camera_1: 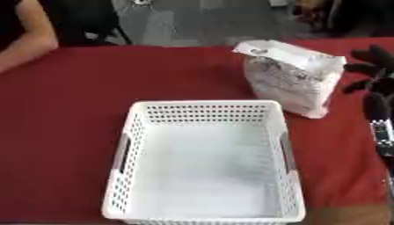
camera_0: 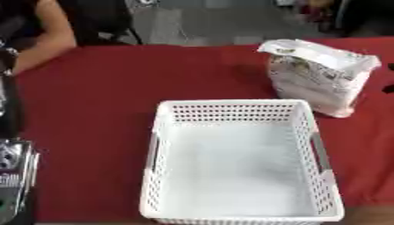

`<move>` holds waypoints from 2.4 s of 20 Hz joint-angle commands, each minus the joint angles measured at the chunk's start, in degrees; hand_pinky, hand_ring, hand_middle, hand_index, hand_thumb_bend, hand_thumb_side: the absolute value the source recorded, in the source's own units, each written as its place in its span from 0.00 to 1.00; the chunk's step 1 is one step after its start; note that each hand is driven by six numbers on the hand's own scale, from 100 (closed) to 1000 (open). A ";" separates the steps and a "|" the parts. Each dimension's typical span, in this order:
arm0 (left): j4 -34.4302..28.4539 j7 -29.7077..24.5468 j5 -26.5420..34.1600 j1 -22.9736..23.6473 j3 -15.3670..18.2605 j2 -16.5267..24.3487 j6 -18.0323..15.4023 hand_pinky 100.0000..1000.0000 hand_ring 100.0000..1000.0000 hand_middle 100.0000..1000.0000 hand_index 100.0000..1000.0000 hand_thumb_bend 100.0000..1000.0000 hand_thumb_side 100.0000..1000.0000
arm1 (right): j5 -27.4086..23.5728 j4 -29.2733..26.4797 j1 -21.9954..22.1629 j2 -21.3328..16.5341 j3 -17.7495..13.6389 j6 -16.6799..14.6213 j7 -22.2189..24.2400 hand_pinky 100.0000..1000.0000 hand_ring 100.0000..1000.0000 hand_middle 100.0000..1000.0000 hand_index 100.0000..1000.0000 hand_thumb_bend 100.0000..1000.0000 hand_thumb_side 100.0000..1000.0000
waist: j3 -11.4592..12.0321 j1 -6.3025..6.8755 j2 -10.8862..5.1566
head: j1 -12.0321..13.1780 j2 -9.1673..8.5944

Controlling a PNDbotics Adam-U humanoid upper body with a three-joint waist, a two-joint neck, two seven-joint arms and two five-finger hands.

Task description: Pick up objects on the table and place them in the box.

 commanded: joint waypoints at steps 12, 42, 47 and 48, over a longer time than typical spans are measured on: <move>-1.14 -0.30 0.19 -0.40 0.11 0.94 -0.15 0.71 0.83 0.94 1.00 0.93 1.00 | -0.02 -0.71 -0.38 -0.39 -0.11 -0.03 -0.09 0.51 0.76 0.82 0.98 0.28 0.95 | 0.04 -0.12 -0.60 | -0.19 -0.97; -1.14 -2.39 1.50 0.03 -0.87 1.01 1.19 0.71 0.83 0.94 1.00 0.92 1.00 | -9.28 3.83 -10.12 -23.98 4.44 9.06 10.48 0.57 0.82 0.88 1.00 0.73 0.64 | 1.70 -1.05 -0.87 | -7.75 -2.31; -1.14 -2.50 1.51 0.14 -0.94 1.05 1.26 0.71 0.83 0.94 1.00 0.92 1.00 | -10.26 5.98 -11.99 -25.23 5.42 8.91 11.70 0.57 0.81 0.88 1.00 0.73 0.62 | 1.82 -1.17 -0.90 | -7.82 -1.61; -1.14 -2.55 1.53 0.17 -0.98 1.05 1.27 0.71 0.83 0.94 1.00 0.92 1.00 | -10.44 6.53 -12.52 -25.54 5.68 8.91 12.04 0.58 0.82 0.88 1.00 0.74 0.62 | 1.89 -1.20 -0.91 | -7.77 -1.51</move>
